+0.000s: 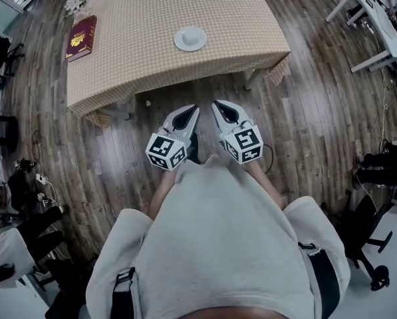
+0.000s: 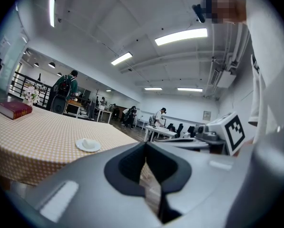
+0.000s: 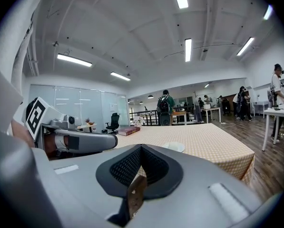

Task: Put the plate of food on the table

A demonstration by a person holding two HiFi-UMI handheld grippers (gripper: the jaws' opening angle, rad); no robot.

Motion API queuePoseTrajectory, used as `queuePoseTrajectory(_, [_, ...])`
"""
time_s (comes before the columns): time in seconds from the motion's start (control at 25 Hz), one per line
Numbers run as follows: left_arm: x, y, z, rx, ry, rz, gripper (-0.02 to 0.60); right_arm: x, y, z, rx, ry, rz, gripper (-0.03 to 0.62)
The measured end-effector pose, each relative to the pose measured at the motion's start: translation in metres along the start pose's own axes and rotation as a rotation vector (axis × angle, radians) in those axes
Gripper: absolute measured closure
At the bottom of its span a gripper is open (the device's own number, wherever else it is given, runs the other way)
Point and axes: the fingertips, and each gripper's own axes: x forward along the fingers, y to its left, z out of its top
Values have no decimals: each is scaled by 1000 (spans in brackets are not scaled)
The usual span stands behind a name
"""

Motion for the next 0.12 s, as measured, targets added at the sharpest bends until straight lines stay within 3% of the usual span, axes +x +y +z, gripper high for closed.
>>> queuePoseTrajectory(0.12, [-3, 0, 0, -3, 0, 0, 574, 1, 4, 0, 5, 3, 3, 597])
